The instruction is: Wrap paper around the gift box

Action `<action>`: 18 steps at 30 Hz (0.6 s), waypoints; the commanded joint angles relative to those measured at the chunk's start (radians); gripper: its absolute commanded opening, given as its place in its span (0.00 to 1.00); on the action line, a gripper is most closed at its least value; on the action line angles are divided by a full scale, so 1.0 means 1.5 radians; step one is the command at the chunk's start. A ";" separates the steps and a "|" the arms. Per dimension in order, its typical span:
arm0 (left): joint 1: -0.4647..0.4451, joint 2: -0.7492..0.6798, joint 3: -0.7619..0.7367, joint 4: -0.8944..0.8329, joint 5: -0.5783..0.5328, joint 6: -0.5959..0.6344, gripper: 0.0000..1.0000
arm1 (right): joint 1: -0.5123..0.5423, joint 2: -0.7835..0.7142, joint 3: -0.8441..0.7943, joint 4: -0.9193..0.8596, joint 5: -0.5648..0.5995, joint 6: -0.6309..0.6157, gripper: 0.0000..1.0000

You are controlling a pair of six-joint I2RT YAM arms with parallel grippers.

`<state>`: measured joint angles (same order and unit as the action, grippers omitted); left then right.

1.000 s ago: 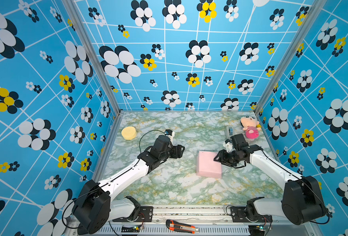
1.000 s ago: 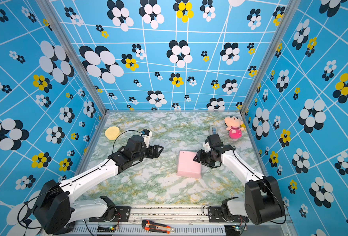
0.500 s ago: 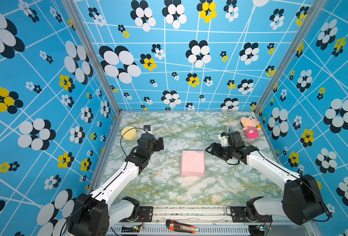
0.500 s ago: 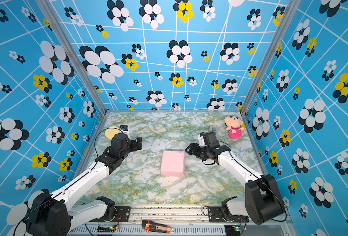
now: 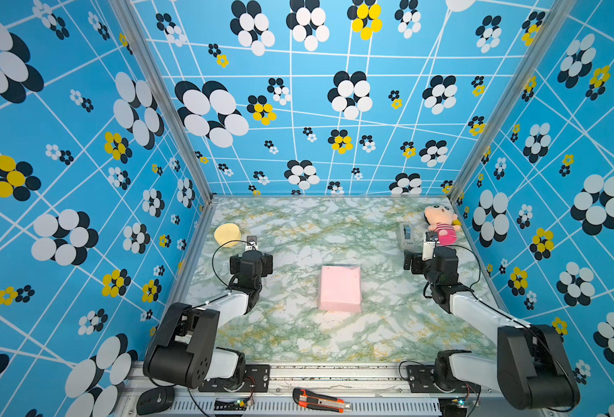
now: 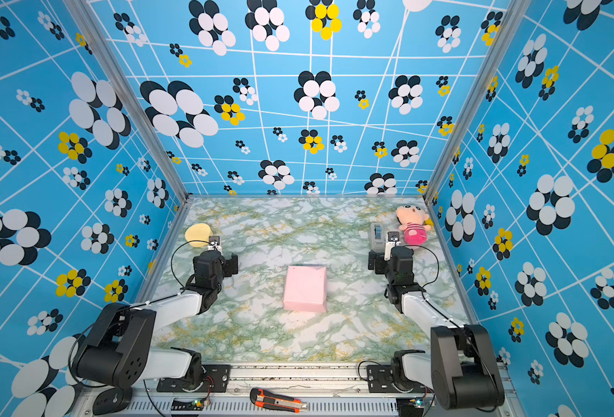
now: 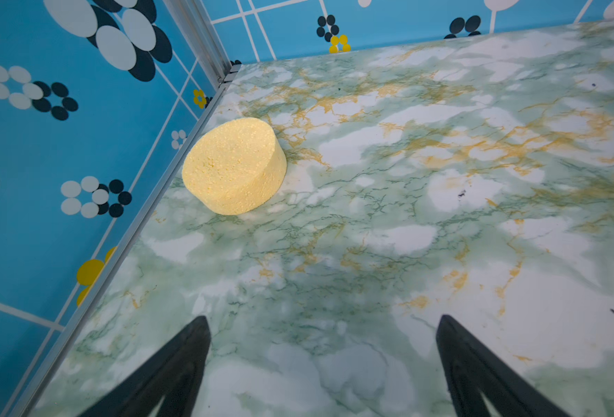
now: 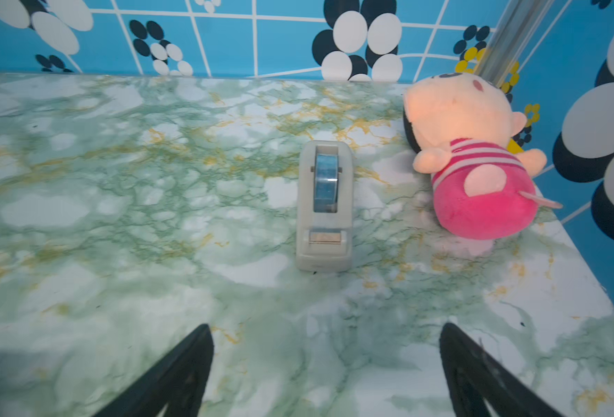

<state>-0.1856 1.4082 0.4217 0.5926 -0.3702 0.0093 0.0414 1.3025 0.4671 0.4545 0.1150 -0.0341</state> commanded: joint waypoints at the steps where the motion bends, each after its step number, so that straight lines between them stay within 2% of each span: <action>1: 0.049 0.056 -0.029 0.198 0.108 0.015 0.99 | -0.008 0.020 0.021 0.111 -0.026 -0.051 0.99; 2: 0.084 0.094 -0.048 0.265 0.168 -0.004 0.99 | -0.008 0.034 0.016 0.151 -0.026 -0.051 1.00; 3: 0.104 0.106 -0.055 0.297 0.161 -0.022 0.99 | -0.010 0.046 0.012 0.185 -0.034 -0.056 0.99; 4: 0.122 0.080 -0.048 0.229 0.191 -0.048 0.99 | -0.010 0.065 0.015 0.215 -0.036 -0.056 0.99; 5: 0.126 0.085 -0.042 0.231 0.205 -0.046 0.99 | -0.010 0.078 0.032 0.208 -0.032 -0.052 1.00; 6: 0.122 0.097 -0.043 0.257 0.195 -0.034 0.99 | -0.010 0.079 0.054 0.165 -0.025 -0.042 0.99; 8: 0.117 0.085 -0.036 0.220 0.193 -0.039 0.99 | -0.010 0.070 0.091 0.051 -0.023 -0.025 0.99; 14: 0.116 0.087 -0.040 0.232 0.191 -0.036 0.99 | -0.011 0.004 0.034 0.037 0.031 -0.010 1.00; 18: 0.112 0.088 -0.036 0.227 0.185 -0.031 0.99 | -0.010 -0.004 0.029 0.013 0.051 -0.012 1.00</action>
<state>-0.0082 1.5429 0.3603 0.9146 -0.1036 -0.0368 0.0299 1.3060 0.5224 0.5270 0.1448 -0.0658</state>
